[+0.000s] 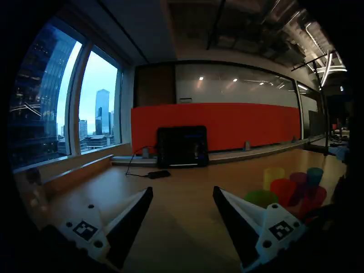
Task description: Pour water
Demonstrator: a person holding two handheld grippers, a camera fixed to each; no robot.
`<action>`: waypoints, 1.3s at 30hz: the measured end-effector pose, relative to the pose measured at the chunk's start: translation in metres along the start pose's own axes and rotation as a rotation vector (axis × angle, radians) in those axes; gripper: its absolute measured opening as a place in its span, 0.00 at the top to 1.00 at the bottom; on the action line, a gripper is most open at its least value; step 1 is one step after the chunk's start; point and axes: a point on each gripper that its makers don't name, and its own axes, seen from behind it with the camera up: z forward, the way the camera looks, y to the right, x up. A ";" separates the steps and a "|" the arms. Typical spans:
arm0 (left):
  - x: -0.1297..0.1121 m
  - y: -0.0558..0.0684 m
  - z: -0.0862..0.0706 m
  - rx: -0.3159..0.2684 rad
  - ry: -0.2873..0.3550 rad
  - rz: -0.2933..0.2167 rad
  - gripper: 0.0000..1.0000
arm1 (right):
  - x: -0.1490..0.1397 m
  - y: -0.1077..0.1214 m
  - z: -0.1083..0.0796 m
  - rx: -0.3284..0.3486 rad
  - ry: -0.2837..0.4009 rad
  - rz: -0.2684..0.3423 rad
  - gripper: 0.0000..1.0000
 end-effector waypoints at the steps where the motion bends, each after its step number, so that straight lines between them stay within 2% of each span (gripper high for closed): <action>1: 0.003 0.000 0.001 0.000 -0.002 0.002 0.02 | 0.003 0.001 0.000 -0.001 -0.001 0.004 0.01; 8: 0.030 -0.002 0.006 -0.003 -0.024 -0.046 0.02 | 0.036 0.010 0.004 -0.009 -0.018 -0.009 0.01; 14: 0.061 -0.005 0.014 -0.010 -0.049 -0.071 0.02 | 0.079 0.011 0.009 0.009 -0.018 -0.010 0.01; 23: 0.136 -0.003 0.026 -0.032 -0.024 -0.069 0.02 | 0.144 0.007 0.020 0.042 -0.017 -0.031 0.01; 34: 0.221 0.001 0.033 -0.072 0.030 -0.047 0.02 | 0.202 0.001 0.023 0.063 -0.001 -0.040 0.01; 39: 0.242 0.007 0.034 -0.098 0.044 -0.043 0.02 | 0.216 0.003 0.024 0.066 0.004 -0.049 0.01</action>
